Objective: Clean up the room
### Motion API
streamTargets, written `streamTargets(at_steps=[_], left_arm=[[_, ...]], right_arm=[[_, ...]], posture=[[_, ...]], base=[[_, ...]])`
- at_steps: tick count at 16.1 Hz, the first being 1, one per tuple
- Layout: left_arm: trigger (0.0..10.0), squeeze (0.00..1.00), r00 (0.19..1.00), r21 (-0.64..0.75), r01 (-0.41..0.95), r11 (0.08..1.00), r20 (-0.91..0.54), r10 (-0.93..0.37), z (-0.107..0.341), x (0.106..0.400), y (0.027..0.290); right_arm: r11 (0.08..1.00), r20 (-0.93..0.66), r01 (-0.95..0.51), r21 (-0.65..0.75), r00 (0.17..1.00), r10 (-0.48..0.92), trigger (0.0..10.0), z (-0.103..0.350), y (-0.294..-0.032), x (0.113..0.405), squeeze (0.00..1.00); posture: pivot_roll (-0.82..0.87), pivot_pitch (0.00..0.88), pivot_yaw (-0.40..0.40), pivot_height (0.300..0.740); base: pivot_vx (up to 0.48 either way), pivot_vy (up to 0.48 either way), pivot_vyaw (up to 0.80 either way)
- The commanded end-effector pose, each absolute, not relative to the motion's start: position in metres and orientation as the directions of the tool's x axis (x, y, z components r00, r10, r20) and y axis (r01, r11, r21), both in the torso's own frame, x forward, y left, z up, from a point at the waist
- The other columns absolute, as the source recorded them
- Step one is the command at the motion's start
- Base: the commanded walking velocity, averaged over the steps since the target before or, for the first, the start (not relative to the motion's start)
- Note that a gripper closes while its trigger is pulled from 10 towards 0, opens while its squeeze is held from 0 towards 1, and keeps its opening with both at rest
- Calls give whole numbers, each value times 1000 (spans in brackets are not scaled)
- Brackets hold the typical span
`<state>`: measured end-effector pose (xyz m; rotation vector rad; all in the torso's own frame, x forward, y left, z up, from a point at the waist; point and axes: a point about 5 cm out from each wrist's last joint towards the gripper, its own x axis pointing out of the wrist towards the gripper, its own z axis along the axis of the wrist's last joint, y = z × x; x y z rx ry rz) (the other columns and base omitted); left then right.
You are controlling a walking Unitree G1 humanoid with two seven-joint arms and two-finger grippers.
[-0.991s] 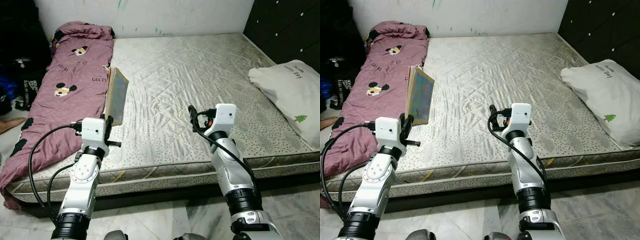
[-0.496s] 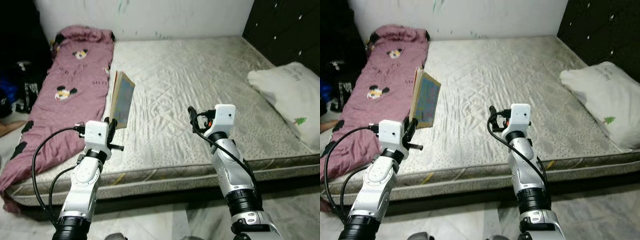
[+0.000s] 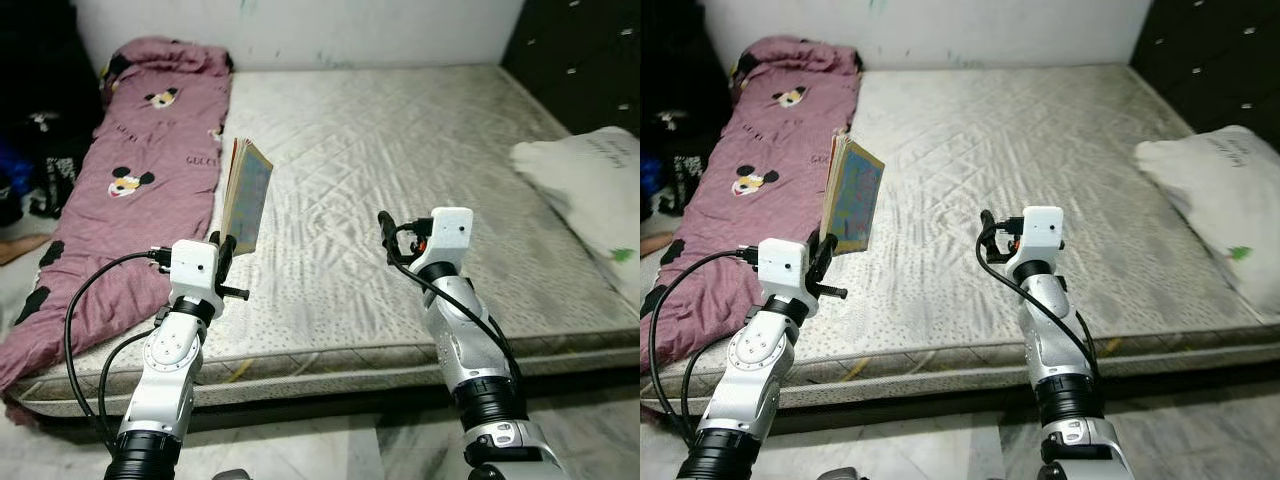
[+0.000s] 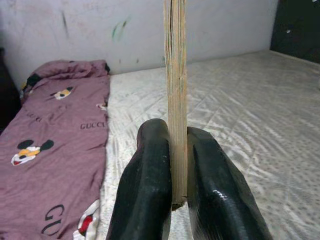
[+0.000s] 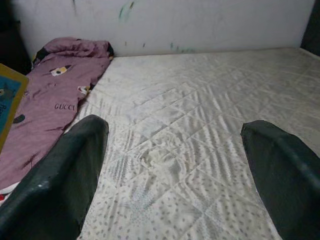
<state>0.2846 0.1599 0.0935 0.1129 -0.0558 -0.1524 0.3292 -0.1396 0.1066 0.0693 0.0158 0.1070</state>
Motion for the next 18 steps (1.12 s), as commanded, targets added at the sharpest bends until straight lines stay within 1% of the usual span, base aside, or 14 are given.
streamTargets(at_steps=[1, 2, 6, 9, 11, 12, 16, 18], left_arm=[[10000, 0, 981, 126, 144, 981, 113, -159, 107, 288, 161], [10000, 0, 981, 127, 142, 982, 116, -157, 108, 288, 161], [10000, 0, 982, 123, 138, 983, 116, -152, 108, 290, 162], [10000, 0, 988, 119, 97, 988, 109, -110, 108, 292, 162], [10000, 0, 989, 137, 88, 987, 107, -103, 106, 291, 163], [10000, 0, 990, 157, 81, 984, 103, -98, 105, 291, 164], [10000, 0, 988, 162, 98, 982, 99, -116, 106, 292, 161], [10000, 0, 987, 165, 104, 981, 102, -122, 107, 293, 160]], right_arm=[[992, -2, -110, 60, 994, 110, 10000, 109, -141, 332, 0], [994, 2, -84, 63, 996, 84, 10000, 109, -148, 331, 0], [995, -2, -70, 74, 998, 70, 10000, 108, -149, 330, 0], [996, -4, -61, 59, 998, 61, 10000, 107, -150, 330, 0], [997, -4, -60, 43, 998, 61, 10000, 105, -149, 330, 0], [996, -7, -49, 69, 999, 50, 10000, 104, -148, 330, 0], [996, -4, -54, 68, 998, 55, 10000, 104, -145, 331, 0], [996, -4, -56, 71, 998, 56, 10000, 104, -145, 331, 0]], posture=[[-89, 0, -3, 740], [-89, 0, -2, 740], [-93, 0, 7, 740], [-89, 0, 9, 740], [-86, 0, 11, 740], [-85, 0, 14, 740], [-86, 0, 15, 740], [-85, 0, 15, 740]], base=[[349, 0, 0], [352, 0, 0], [321, 0, 0], [0, 0, 0], [0, 0, 647], [0, 0, 0], [0, 0, 0], [0, -274, 0]])
